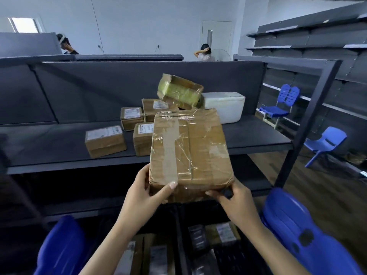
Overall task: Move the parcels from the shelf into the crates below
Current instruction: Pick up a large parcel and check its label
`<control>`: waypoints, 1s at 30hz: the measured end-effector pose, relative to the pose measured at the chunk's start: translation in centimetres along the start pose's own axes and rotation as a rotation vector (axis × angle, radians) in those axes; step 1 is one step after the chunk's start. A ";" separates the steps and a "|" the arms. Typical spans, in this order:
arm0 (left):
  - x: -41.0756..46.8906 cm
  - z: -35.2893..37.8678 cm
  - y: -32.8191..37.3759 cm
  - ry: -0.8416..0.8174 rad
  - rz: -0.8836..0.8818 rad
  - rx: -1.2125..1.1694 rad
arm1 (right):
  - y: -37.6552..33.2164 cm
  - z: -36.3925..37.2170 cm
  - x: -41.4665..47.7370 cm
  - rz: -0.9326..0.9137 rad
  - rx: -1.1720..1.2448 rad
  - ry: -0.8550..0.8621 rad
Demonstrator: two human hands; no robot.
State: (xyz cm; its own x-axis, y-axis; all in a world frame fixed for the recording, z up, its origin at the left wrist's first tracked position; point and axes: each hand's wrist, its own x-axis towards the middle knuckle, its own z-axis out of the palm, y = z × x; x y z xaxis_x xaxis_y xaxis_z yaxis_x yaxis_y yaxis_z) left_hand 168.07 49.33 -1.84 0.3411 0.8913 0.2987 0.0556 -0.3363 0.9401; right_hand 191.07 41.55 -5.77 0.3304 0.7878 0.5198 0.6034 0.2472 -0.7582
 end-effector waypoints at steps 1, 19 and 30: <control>-0.3 -0.8 -0.3 0.044 -0.061 -0.079 | -0.3 1.0 -0.9 0.002 0.010 -0.016; -5.6 -5.1 -3.5 0.194 -0.071 0.124 | -4.2 5.0 -0.4 0.262 0.316 -0.217; -3.4 -7.2 2.9 -0.065 -0.433 -0.405 | -0.9 3.8 -3.4 0.015 0.095 -0.011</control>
State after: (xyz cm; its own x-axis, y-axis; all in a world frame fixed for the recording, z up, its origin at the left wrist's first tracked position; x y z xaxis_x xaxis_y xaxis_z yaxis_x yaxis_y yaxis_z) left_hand 160.29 47.49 1.00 0.4248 0.8968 -0.1241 -0.1555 0.2073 0.9658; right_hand 186.69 40.74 -8.38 0.3307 0.7975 0.5047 0.5270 0.2876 -0.7997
